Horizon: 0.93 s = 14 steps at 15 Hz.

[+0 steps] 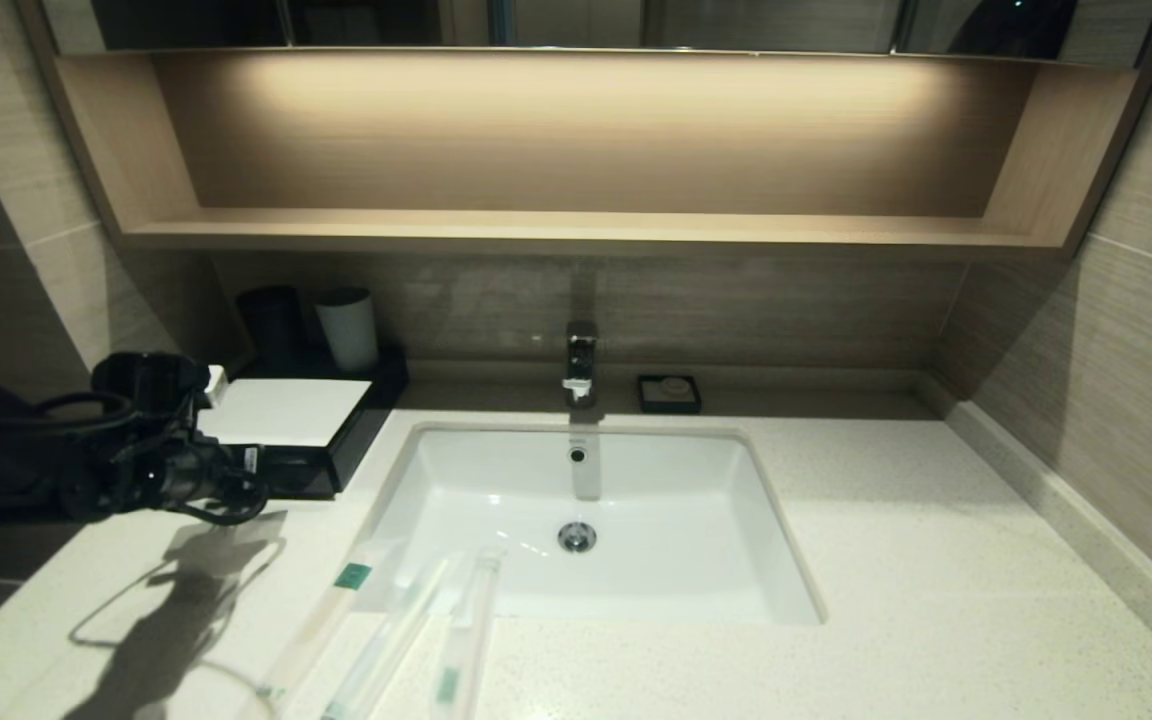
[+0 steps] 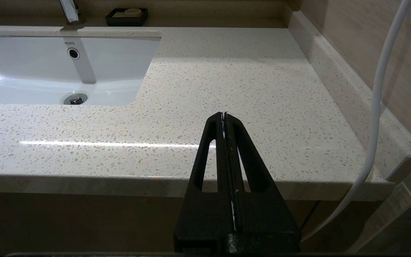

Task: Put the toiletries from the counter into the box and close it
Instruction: Open the drawer

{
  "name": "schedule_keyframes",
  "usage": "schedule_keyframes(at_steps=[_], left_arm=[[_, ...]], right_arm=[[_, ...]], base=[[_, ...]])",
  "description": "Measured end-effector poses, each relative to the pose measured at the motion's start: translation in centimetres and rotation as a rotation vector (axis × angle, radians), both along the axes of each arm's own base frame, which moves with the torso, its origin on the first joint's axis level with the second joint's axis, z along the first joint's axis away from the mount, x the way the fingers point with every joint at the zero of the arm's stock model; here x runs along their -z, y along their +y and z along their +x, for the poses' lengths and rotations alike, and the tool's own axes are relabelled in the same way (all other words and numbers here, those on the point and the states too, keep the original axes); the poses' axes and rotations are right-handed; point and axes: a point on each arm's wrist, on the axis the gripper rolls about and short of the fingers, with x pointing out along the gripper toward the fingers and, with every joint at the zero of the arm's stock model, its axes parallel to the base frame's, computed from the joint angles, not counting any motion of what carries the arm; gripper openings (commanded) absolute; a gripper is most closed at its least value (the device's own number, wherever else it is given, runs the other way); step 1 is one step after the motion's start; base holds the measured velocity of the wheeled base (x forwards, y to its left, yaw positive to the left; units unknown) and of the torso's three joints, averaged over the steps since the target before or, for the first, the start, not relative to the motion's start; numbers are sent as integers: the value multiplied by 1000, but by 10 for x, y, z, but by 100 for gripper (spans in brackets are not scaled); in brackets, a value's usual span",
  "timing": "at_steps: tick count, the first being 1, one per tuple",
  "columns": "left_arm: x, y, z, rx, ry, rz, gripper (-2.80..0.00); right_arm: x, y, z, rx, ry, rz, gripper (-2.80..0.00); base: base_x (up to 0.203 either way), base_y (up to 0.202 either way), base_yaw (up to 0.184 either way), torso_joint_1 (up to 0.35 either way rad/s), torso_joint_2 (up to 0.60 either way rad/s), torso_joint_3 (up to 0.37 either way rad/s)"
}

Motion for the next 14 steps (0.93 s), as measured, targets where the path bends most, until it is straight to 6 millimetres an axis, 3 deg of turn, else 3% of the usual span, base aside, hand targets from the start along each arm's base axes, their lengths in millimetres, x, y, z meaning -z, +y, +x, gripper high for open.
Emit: schedule_keyframes(at_steps=[14], left_arm=[[4,0,11,4,-38,4,-280]], right_arm=[[0,0,0,0,1,0,-280]], base=[[0,0,0,0,0,0]])
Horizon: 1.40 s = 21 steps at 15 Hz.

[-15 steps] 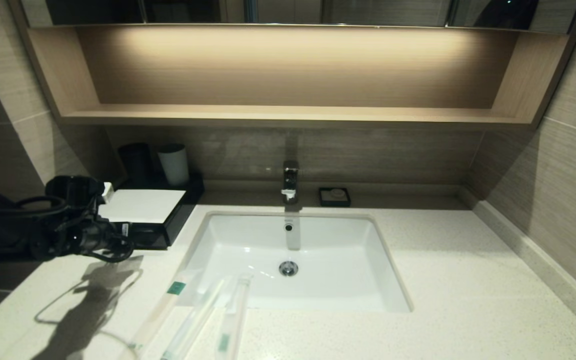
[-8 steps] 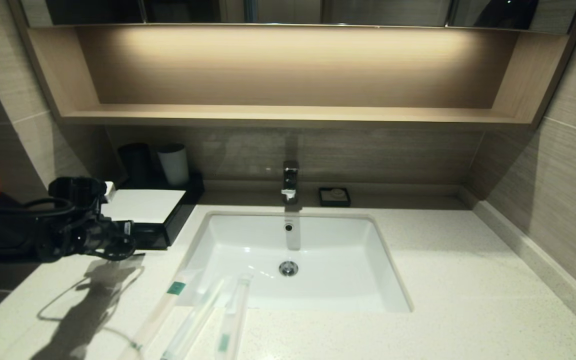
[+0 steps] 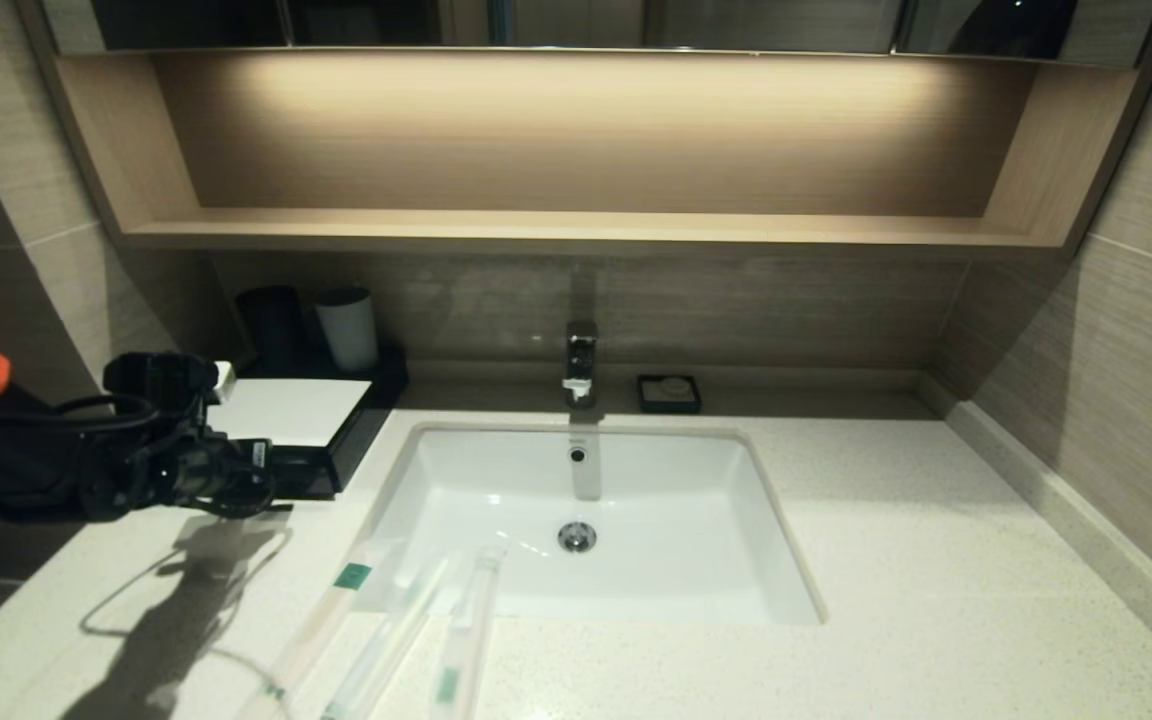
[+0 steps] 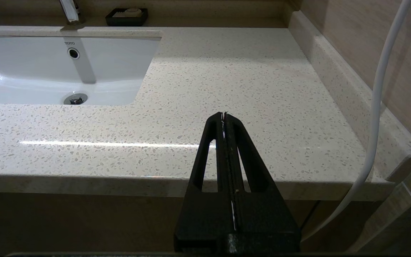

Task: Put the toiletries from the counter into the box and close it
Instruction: Open the drawer

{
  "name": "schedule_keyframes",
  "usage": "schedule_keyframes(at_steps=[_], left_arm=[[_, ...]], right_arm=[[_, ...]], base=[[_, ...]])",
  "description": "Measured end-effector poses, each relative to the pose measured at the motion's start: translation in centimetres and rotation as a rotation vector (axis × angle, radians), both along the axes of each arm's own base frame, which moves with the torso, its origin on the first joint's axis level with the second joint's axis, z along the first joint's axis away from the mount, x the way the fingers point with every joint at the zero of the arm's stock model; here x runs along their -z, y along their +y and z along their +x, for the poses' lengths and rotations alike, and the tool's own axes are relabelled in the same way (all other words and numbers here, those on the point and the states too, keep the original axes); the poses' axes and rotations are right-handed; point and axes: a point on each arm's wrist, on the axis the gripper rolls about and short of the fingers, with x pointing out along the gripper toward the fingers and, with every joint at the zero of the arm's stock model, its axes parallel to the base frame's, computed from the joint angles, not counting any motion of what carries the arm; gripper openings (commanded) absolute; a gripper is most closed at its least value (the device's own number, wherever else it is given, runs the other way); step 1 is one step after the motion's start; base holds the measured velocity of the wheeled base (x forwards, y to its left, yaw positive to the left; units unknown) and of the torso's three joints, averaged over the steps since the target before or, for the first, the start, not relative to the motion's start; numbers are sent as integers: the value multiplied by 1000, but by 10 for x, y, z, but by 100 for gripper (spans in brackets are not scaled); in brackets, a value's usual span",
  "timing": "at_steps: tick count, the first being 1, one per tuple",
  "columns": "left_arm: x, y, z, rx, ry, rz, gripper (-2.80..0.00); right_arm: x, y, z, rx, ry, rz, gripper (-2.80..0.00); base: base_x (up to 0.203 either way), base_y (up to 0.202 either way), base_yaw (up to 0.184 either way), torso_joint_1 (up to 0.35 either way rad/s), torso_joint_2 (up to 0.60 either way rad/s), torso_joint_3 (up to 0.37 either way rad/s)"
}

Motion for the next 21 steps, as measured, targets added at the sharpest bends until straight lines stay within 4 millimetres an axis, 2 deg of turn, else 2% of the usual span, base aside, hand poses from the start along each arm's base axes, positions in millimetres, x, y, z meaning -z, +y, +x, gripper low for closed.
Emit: schedule_keyframes(at_steps=[13,21], left_arm=[[9,2,12,6,14,9,-280],[7,2,15,8,72,2,-280]], right_arm=[[0,0,0,0,0,0,-280],[0,0,0,0,0,0,-280]], base=[[0,0,0,0,0,0],[0,0,0,0,0,0]])
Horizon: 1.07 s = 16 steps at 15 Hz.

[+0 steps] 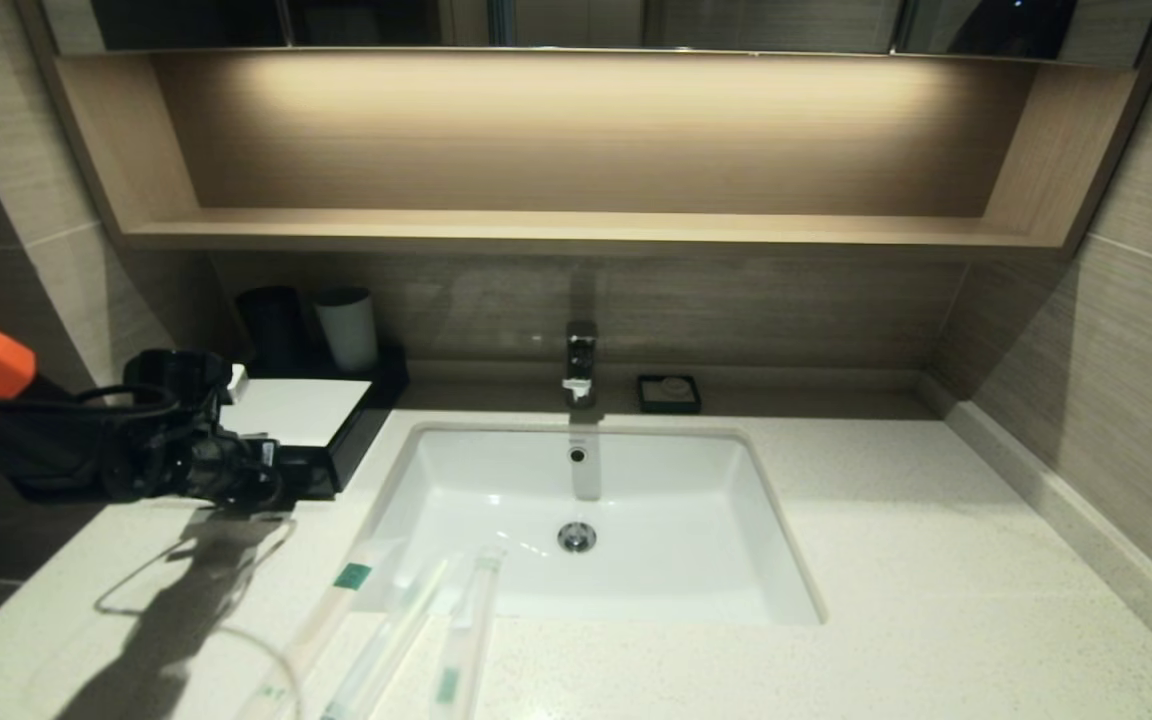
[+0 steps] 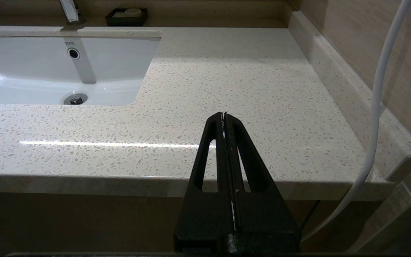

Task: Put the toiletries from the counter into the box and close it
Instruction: Open the drawer

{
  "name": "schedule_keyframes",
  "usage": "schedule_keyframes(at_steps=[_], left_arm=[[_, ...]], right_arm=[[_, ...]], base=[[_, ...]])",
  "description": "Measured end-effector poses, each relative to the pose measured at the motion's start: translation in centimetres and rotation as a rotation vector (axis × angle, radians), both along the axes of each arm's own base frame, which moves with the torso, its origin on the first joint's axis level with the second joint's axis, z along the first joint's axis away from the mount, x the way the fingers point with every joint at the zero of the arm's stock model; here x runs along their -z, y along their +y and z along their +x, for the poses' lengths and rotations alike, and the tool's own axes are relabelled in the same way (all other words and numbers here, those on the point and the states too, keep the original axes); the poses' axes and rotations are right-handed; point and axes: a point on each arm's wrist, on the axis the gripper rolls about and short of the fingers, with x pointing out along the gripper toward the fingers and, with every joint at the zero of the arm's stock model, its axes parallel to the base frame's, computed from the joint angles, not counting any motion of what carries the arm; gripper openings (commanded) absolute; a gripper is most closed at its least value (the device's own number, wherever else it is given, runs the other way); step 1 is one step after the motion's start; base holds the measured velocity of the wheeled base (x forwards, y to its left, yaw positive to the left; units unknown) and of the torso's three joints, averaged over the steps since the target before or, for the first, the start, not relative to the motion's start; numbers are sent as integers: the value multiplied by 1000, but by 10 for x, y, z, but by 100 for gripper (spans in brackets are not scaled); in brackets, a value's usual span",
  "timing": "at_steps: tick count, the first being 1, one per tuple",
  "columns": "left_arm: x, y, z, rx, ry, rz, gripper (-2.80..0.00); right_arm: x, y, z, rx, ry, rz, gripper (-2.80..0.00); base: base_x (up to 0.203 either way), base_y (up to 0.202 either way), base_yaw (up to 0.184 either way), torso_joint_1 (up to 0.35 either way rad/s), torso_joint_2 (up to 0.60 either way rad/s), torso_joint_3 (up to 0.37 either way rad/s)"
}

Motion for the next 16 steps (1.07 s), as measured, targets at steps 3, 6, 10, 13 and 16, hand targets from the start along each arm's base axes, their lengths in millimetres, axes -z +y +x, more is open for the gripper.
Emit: schedule_keyframes(at_steps=[3,6,10,13,16], left_arm=[[-5,0,-3,0,51,-6,-280],[-8,-1,-7,-1,97,-11,-280],[-12,-1,-13,2,155,-13,-280],[-14,-1,-17,17,180,0,-280],[-16,-2,-23,17,222,-3,-280]], right_arm=[[0,0,0,0,0,0,-280],[0,0,0,0,0,0,-280],[0,0,0,0,0,0,-280],[0,0,0,0,0,0,-280],[0,0,0,0,0,0,-280]], base=[[0,0,0,0,0,0],[0,0,0,0,0,0],[0,0,0,0,0,0],[0,0,0,0,0,0],[0,0,0,0,0,0]])
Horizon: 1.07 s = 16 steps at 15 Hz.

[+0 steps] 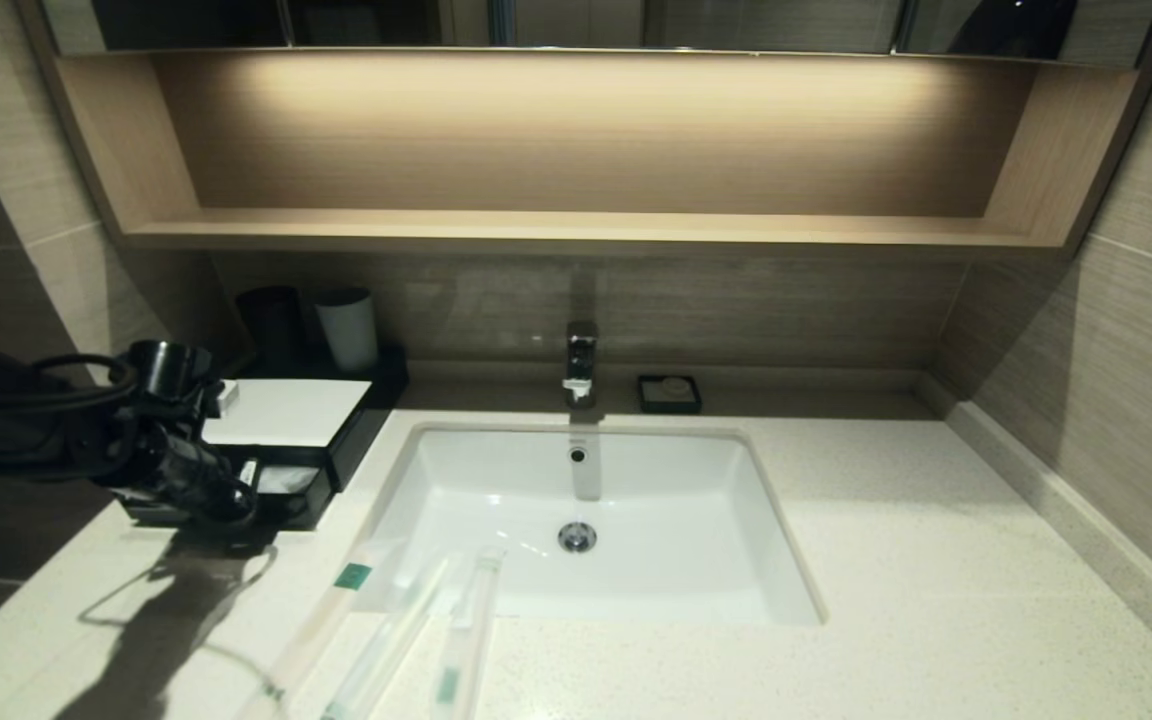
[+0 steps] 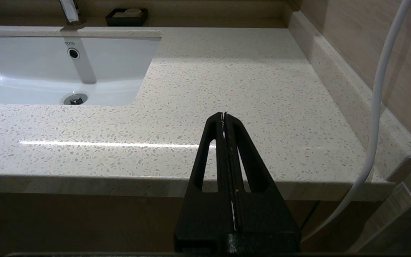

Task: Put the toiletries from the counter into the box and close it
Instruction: Open the drawer

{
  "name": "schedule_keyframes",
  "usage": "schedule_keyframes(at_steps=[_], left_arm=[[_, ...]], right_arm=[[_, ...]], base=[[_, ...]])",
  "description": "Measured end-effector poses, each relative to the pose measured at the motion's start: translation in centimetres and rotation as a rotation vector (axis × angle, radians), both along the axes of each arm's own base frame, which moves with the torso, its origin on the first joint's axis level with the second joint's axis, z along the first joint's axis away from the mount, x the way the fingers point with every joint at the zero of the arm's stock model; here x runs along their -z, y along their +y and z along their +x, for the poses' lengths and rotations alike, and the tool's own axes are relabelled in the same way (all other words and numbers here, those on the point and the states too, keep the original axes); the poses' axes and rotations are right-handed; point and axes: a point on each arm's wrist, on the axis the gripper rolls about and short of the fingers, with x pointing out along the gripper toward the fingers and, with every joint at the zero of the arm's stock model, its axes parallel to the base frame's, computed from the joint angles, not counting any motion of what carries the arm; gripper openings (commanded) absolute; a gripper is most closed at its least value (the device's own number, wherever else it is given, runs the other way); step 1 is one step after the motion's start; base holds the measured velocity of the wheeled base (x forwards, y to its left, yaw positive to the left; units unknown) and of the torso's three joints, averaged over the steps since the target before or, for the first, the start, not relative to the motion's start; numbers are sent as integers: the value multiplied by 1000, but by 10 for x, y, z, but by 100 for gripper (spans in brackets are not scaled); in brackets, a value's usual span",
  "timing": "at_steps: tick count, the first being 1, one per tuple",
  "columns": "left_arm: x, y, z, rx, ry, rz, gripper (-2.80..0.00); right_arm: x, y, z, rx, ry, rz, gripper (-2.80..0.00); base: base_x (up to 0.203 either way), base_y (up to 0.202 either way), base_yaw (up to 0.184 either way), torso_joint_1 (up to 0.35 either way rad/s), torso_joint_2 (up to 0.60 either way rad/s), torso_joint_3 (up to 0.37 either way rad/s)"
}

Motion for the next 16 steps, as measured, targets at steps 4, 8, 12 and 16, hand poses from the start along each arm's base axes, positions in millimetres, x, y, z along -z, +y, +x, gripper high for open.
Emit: schedule_keyframes(at_steps=[4,8,12,16], left_arm=[[-3,-1,-8,1,34,-4,-280],[-8,-2,-16,0,68,-9,-280],[-11,-3,-25,0,103,-12,-280],[-7,-4,-33,5,137,-12,-280]], right_arm=[[0,0,0,0,0,0,-280],[0,0,0,0,0,0,-280],[0,0,0,0,0,0,-280],[0,0,0,0,0,0,-280]], base=[[0,0,0,0,0,0],[0,0,0,0,0,0],[0,0,0,0,0,0],[0,0,0,0,0,0]])
